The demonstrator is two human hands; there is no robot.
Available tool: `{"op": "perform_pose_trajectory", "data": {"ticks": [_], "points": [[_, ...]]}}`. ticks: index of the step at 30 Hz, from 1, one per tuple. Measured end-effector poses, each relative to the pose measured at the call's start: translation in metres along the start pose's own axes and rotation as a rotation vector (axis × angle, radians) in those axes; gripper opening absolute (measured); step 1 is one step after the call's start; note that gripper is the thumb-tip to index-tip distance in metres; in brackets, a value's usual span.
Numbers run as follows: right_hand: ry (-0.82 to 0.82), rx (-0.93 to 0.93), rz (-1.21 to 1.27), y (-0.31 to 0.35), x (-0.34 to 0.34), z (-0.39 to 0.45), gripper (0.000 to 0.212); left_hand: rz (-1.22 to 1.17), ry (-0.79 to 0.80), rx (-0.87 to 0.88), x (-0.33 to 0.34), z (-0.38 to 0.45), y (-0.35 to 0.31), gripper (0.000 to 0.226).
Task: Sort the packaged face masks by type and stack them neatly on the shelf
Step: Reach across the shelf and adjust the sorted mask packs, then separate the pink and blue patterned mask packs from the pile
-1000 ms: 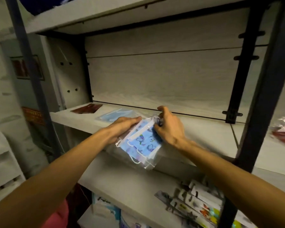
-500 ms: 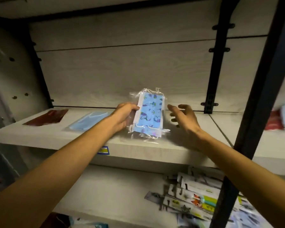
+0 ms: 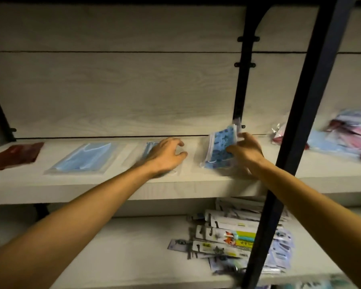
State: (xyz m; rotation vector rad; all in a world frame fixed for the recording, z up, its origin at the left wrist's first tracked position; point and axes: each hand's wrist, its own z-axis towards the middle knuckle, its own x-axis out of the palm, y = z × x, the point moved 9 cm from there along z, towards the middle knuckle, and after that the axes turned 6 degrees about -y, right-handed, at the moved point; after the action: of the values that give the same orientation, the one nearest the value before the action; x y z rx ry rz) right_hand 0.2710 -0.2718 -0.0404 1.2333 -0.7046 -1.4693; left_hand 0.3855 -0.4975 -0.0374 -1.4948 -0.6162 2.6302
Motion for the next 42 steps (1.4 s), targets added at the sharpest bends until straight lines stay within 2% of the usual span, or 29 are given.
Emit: {"op": "perform_pose_trajectory", "data": {"ticks": [2,4,6,8,11,14,17,22,27,32,35,37,39,42], "points": [[-0.011,-0.106,-0.302,0.005,0.001,-0.005,0.038,0.016,0.036,0.079,0.009,-0.010,-0.006,0.047],[-0.034,-0.139,-0.599,0.005,0.004,-0.008,0.056,0.064,0.058,0.109,0.014,-0.014,-0.011,0.048],[-0.080,-0.143,-0.693,0.006,0.001,-0.012,0.068,0.050,0.053,0.113,0.012,-0.016,-0.015,0.046],[-0.113,-0.203,-0.701,0.010,-0.002,-0.018,0.067,0.019,0.078,0.132,0.012,-0.017,-0.017,0.042],[-0.120,-0.285,-0.676,0.013,-0.006,-0.025,0.051,0.002,0.125,0.164,0.016,-0.020,-0.023,0.041],[0.077,-0.302,-0.618,0.010,0.003,-0.034,0.040,0.039,0.116,0.229,0.016,-0.025,-0.035,0.048],[0.158,-0.422,-0.625,0.016,0.006,-0.051,0.047,0.076,0.059,0.221,0.012,-0.027,-0.046,0.051],[0.329,-0.459,-0.724,0.006,-0.002,-0.074,0.069,0.162,0.089,0.225,0.012,-0.048,-0.071,0.052],[0.410,-0.558,-0.716,-0.006,-0.022,-0.111,0.084,0.213,0.069,0.187,0.000,-0.079,-0.103,0.051],[0.517,-0.691,-0.741,-0.018,-0.073,-0.149,0.087,0.223,0.064,0.072,-0.002,-0.114,-0.143,0.051],[0.492,-0.738,-0.727,-0.027,-0.117,-0.161,0.088,0.252,-0.027,0.141,0.001,-0.140,-0.184,0.045],[0.449,-0.702,-0.712,-0.037,-0.154,-0.158,0.087,0.229,-0.072,0.183,0.008,-0.154,-0.217,0.037],[0.431,-0.657,-0.729,-0.051,-0.193,-0.153,0.088,0.111,-0.020,0.134,0.021,-0.158,-0.246,0.029],[0.385,-0.641,-0.783,-0.065,-0.250,-0.145,0.087,0.013,0.136,0.101,0.051,-0.150,-0.299,0.032]]}}
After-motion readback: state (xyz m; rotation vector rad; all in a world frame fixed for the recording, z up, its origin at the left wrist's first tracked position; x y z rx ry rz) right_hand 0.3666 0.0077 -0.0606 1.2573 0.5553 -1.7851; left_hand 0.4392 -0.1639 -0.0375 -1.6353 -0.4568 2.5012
